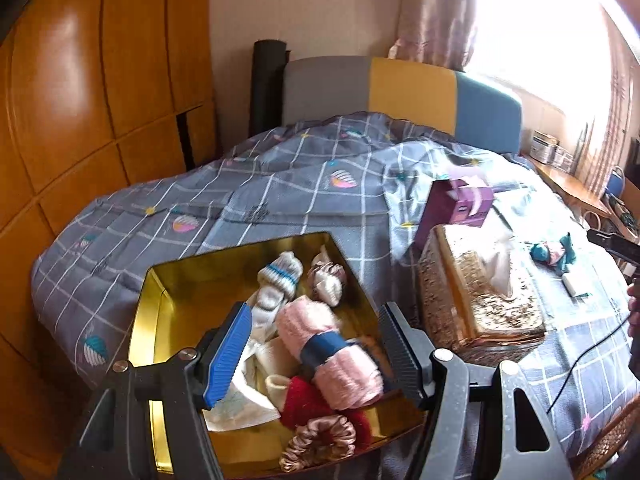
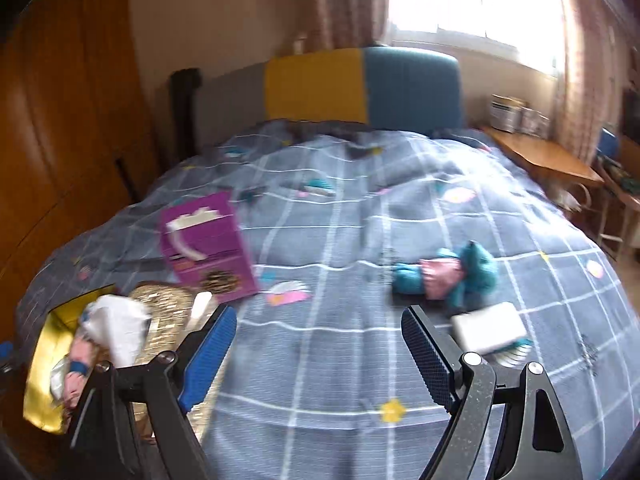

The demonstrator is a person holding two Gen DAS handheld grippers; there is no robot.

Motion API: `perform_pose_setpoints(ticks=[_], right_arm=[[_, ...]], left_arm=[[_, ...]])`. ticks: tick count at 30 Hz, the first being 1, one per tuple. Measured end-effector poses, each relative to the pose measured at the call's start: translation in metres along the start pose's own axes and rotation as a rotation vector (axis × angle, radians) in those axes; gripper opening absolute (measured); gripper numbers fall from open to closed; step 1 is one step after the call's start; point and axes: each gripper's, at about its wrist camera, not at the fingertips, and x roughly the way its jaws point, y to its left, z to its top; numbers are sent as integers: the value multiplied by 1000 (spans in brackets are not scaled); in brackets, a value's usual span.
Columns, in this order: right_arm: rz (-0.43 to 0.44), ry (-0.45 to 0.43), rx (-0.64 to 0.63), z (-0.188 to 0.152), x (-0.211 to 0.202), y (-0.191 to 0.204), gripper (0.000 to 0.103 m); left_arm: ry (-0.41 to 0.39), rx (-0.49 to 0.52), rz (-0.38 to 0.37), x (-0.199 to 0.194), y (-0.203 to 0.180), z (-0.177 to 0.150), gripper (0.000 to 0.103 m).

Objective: Organize soft objects
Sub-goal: 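Move both tools back over the teal bear and white foam block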

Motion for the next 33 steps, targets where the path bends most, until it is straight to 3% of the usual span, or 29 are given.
perform_pose_setpoints(ticks=[9,13,15,18,22,26,33], right_arm=[[-202,30,173,-3,30,-106,85],[-269,23,339,-18,36,-154,85],[-305,74,452,-27,40,-178,85],[-264,39,652,-36,31,-209,85],[-261,22,809,-49,21,-232,85],[-239,44,913,-62,20,-244,86],[-195,5,986,-67,8,-251,89]], left_arm=[[-46,89,-94,-15,-46,24,67],[-50,150,-165,-18,-83,39,67],[-56,196,-215,-18,-105,45,67],[-53,278,-281,-15,-148,52,67],[-22,384,-354,-1,-212,56,67],[17,486,-411,19,-277,54,67],[186,657,-573,77,-388,34,67]])
